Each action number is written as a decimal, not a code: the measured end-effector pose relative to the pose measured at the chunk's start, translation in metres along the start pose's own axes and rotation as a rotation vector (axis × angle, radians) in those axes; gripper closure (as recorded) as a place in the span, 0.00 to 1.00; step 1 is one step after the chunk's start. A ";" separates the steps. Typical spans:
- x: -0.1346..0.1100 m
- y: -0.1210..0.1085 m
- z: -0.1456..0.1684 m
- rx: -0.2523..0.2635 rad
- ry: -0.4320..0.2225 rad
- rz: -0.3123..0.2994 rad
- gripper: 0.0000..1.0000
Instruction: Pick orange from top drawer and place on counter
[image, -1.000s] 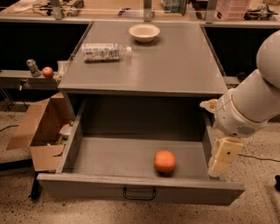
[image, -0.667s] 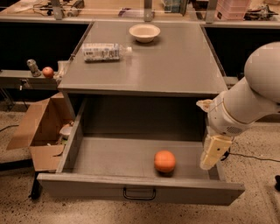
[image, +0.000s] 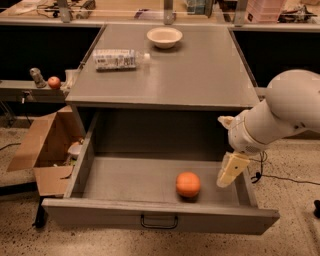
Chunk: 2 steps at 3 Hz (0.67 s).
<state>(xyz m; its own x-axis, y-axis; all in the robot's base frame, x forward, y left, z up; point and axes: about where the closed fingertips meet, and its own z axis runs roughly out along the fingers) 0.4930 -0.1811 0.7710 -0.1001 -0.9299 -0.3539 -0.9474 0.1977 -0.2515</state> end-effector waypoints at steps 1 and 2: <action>-0.006 0.004 0.034 -0.010 -0.047 -0.025 0.00; -0.009 0.009 0.055 -0.015 -0.073 -0.041 0.00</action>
Offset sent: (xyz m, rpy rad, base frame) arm 0.0117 0.0375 -0.0727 0.0858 -0.0183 0.0839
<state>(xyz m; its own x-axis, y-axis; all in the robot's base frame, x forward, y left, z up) 0.5021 -0.1538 0.7226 -0.0390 -0.9119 -0.4086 -0.9548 0.1546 -0.2539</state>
